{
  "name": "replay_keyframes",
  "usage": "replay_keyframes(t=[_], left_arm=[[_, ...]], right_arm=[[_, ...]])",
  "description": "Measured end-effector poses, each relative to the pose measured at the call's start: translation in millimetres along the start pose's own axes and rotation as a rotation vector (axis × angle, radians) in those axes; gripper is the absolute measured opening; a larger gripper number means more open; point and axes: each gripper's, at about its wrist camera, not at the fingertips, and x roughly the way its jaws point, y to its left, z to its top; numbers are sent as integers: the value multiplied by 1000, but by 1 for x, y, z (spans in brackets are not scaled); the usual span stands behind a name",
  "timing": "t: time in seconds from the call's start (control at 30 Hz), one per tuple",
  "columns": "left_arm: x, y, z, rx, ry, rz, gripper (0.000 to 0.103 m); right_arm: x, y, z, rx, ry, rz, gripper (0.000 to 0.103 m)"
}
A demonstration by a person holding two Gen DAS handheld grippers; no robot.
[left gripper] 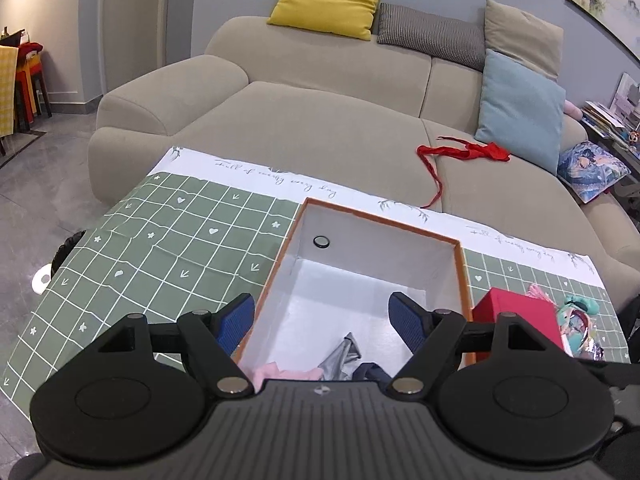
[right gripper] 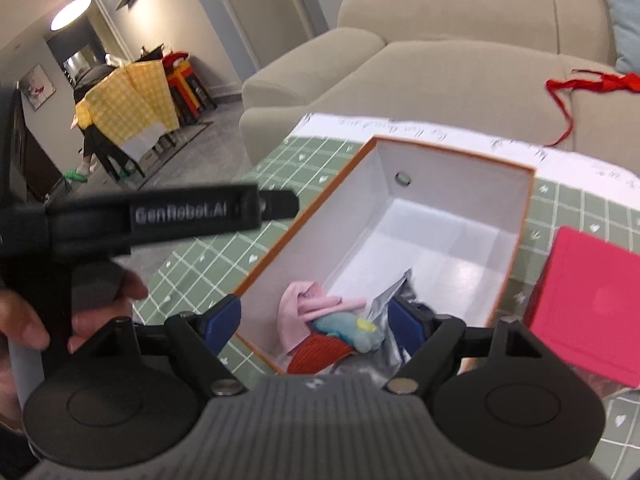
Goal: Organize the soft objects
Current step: 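Withdraw both open tools from the box back to the pile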
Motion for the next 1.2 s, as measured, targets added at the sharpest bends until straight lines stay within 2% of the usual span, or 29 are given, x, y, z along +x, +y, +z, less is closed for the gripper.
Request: replay_keyframes(t=[0.17, 0.37, 0.43, 0.53, 0.67, 0.8, 0.87, 0.97, 1.2], left_arm=[[-9, -23, 2, 3, -24, -17, 90], [-23, -63, -3, 73, -47, -94, 90], [-26, -77, -7, 101, -47, -128, 90], [-27, -99, -14, 157, -28, -224, 90], [-29, -136, -29, 262, -38, -289, 90], [-23, -175, -47, 333, -6, -323, 90], [-16, -195, -58, 370, 16, -330, 90], [-8, -220, -75, 417, 29, -337, 90], [16, -275, -120, 573, 91, -405, 90]], right_arm=[[-36, -14, 1, -7, -57, -62, 84], [-80, -53, -10, 40, -96, -158, 84], [-94, -72, -16, 67, -108, -188, 84], [-108, -100, -27, 121, -108, -193, 84], [-124, -138, -46, 169, -114, -237, 84], [-136, -182, -61, 253, -140, -271, 84], [-138, -202, -68, 280, -142, -328, 84], [-142, -228, -83, 268, -123, -466, 84], [-137, -310, -121, 380, -91, -534, 82]])
